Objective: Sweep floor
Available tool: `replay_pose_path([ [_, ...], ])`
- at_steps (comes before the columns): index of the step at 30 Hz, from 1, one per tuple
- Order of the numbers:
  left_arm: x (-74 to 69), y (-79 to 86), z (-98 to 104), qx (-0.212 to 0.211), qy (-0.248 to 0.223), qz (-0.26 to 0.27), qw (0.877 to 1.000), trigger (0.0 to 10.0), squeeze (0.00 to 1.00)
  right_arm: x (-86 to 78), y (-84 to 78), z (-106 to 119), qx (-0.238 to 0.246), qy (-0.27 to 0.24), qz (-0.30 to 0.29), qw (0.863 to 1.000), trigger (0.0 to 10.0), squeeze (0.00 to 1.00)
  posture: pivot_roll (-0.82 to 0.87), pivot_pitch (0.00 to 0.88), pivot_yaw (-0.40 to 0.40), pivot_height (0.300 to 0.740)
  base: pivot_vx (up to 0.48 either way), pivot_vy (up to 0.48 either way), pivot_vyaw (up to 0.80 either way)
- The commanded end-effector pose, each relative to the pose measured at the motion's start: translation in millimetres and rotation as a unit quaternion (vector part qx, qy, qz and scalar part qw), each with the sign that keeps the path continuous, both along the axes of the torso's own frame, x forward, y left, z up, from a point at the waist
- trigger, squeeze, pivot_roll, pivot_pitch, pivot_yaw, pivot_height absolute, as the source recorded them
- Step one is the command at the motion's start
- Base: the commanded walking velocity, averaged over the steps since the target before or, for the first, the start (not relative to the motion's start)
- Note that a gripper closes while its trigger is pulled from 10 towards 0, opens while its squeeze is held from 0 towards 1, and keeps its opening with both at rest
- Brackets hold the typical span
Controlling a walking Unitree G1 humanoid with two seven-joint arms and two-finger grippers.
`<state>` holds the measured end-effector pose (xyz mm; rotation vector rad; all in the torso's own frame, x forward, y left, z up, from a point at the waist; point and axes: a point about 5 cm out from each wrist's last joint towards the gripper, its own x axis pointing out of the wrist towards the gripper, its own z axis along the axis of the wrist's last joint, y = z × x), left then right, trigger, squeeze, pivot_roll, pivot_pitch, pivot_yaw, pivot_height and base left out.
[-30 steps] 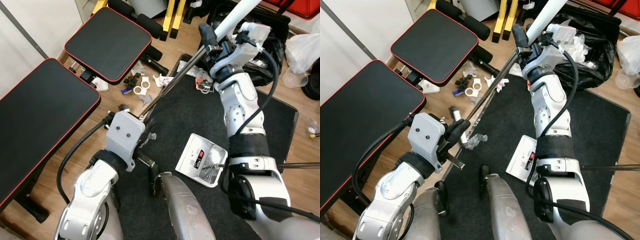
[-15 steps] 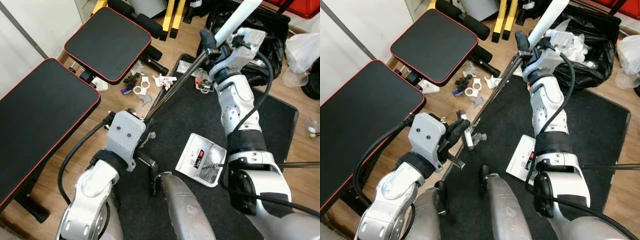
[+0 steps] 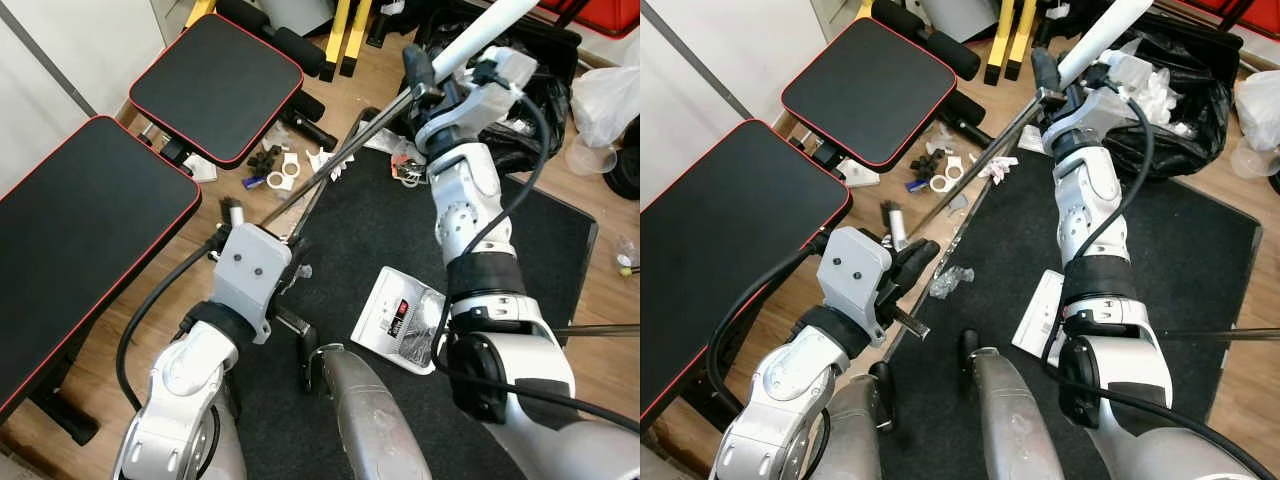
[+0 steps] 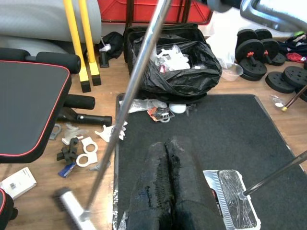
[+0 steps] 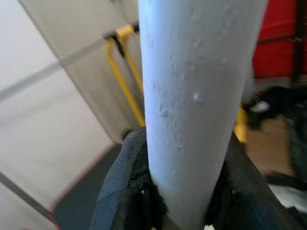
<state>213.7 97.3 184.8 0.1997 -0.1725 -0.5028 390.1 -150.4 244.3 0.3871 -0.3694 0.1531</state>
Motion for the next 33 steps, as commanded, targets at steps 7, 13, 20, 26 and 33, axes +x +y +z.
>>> replay_pose_path([
  [7, -2.2, -0.3, -3, -0.008, 0.011, 0.023, 1.0, 10.0, 0.0, -3.1, -15.9, -4, -0.047, 0.015, -0.035, 0.998, 10.0, 0.0, -0.1, 0.401, -0.17, 0.74, 0.0, 0.0, 0.0],
  [13, -1.7, -0.2, -4, -0.009, 0.012, 0.023, 1.0, 10.0, 0.0, -5.8, -22.8, 8, -0.077, 0.003, -0.059, 0.995, 10.0, 0.0, -0.11, 0.4, -0.167, 0.74, 0.0, 0.0, 0.0],
  [20, 0.0, -0.3, -4, -0.011, 0.013, 0.023, 1.0, 10.0, 0.0, -10.6, -28.6, 12, -0.089, 0.02, -0.079, 0.993, 10.0, 0.0, -0.12, 0.395, -0.168, 0.74, 0.0, 0.0, 0.0],
  [26, 1.3, -0.6, -4, -0.011, 0.013, 0.025, 1.0, 10.0, 0.0, -18.8, -28.3, 22, -0.078, 0.013, -0.079, 0.994, 10.0, 0.0, -0.12, 0.392, -0.171, 0.74, 0.0, 0.0, 0.0],
  [33, 3.2, -1.3, -5, -0.011, 0.011, 0.028, 0.999, 10.0, 0.0, -23.9, -23.5, 28, -0.068, 0.018, -0.073, 0.995, 10.0, 0.0, -0.12, 0.383, -0.174, 0.74, 0.0, 0.0, 0.0],
])
